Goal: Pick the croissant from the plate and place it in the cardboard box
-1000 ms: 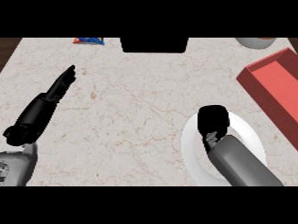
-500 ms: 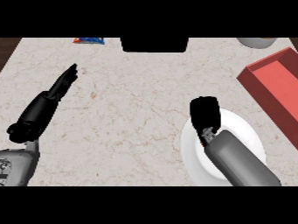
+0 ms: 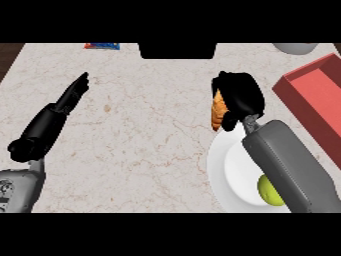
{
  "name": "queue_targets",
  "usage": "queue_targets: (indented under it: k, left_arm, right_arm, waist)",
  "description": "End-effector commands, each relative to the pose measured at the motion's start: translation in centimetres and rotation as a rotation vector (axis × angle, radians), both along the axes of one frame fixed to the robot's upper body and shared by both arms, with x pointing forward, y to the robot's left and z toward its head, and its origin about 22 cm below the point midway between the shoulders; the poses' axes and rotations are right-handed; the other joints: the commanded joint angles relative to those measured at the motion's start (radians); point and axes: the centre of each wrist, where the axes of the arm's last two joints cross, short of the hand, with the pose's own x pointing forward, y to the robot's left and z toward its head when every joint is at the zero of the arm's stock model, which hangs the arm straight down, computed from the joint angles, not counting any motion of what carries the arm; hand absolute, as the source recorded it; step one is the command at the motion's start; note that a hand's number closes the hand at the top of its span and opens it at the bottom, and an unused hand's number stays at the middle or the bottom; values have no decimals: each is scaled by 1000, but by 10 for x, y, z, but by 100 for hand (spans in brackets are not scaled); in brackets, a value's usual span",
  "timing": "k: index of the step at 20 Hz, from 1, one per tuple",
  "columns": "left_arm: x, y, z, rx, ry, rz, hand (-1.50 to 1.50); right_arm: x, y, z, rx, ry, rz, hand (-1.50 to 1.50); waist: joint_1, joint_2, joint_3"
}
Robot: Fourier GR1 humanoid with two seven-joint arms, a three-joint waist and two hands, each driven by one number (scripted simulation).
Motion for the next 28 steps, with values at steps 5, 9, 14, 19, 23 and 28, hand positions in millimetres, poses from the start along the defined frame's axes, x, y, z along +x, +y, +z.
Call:
queue_targets:
  k: [5, 9, 14, 19, 23, 28]
  left_arm:
    - [-2, 10, 0, 4, 5, 25, 0]
    - [-3, 8, -5, -8, 16, 17, 0]
    - [-20, 14, 0, -8, 6, 13, 0]
    - [16, 17, 6, 10, -15, 16, 0]
    - [-1, -1, -1, 8, -4, 8, 0]
    - [-3, -1, 1, -3, -4, 0, 0]
  right_arm:
    - [1, -32, 81, 154, -240, -93, 150]
    - [11, -48, 120, 321, -342, -313, 150]
    - [5, -99, 121, 333, -388, -499, 150]
    - [18, -158, 140, 373, -433, -580, 150]
    - [23, -201, 137, 259, -388, -646, 150]
    - [26, -242, 107, 219, -130, -688, 150]
  waist:
    - [-21, -7, -1]
    - [-22, -6, -1]
    - [-13, -8, -1]
    - [-16, 1, -1]
    - [-3, -1, -1]
    - [2, 1, -1]
